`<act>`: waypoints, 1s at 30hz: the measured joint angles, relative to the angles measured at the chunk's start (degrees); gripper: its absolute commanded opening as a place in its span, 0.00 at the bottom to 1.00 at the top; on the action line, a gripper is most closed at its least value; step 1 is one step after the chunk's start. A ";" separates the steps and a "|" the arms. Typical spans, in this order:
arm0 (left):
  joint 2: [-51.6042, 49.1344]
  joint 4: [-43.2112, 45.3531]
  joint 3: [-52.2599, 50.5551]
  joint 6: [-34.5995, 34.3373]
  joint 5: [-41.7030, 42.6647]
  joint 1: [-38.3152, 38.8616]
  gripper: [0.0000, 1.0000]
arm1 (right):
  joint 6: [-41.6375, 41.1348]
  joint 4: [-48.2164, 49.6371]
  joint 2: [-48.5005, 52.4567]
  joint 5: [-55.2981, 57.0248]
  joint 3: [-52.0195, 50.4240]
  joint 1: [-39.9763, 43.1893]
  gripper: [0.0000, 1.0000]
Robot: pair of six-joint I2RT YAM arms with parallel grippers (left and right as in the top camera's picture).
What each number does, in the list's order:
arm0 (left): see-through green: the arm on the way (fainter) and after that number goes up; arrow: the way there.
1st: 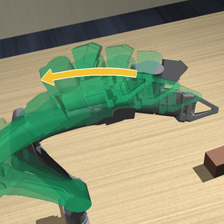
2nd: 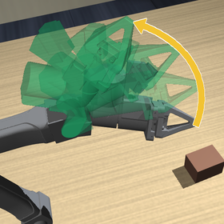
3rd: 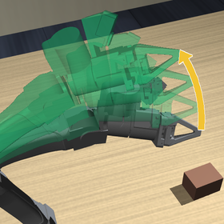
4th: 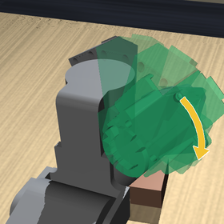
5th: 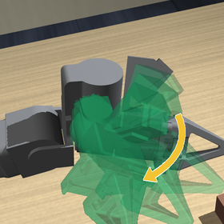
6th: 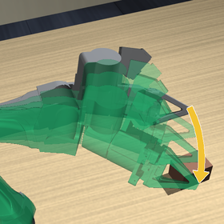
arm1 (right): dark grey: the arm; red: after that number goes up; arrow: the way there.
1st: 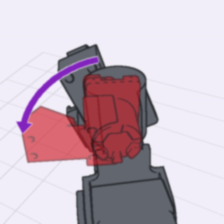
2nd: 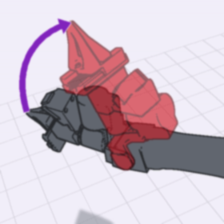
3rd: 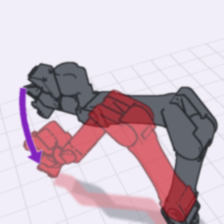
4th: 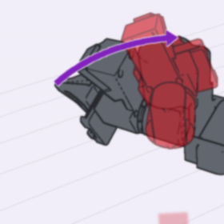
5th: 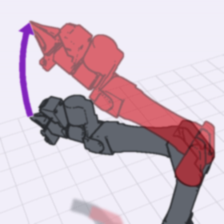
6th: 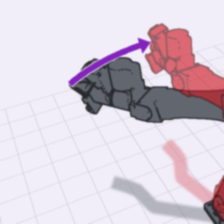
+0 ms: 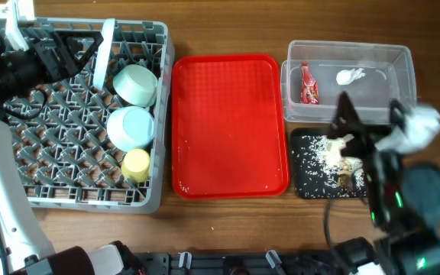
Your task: Sort waste into correct bins and load items into the dishwasher rack
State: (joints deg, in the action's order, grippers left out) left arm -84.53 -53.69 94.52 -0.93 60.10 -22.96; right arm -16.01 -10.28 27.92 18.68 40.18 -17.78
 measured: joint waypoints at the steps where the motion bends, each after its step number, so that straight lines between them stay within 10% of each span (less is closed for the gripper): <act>1: 0.00 0.02 0.00 0.00 -0.02 0.00 1.00 | -0.09 3.74 -3.02 -0.02 -2.56 0.22 1.00; 8: 0.00 -0.11 0.00 -0.02 -0.17 0.00 1.00 | -0.46 21.29 -18.25 -6.91 -23.30 5.95 1.00; 30: 0.00 -0.11 0.00 -0.02 -0.20 0.00 1.00 | 8.17 10.32 -27.04 -17.27 -39.85 8.79 1.00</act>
State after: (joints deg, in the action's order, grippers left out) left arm -84.53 -53.80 94.52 -0.95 59.90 -22.96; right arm -7.84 0.03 0.89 1.41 0.34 -8.99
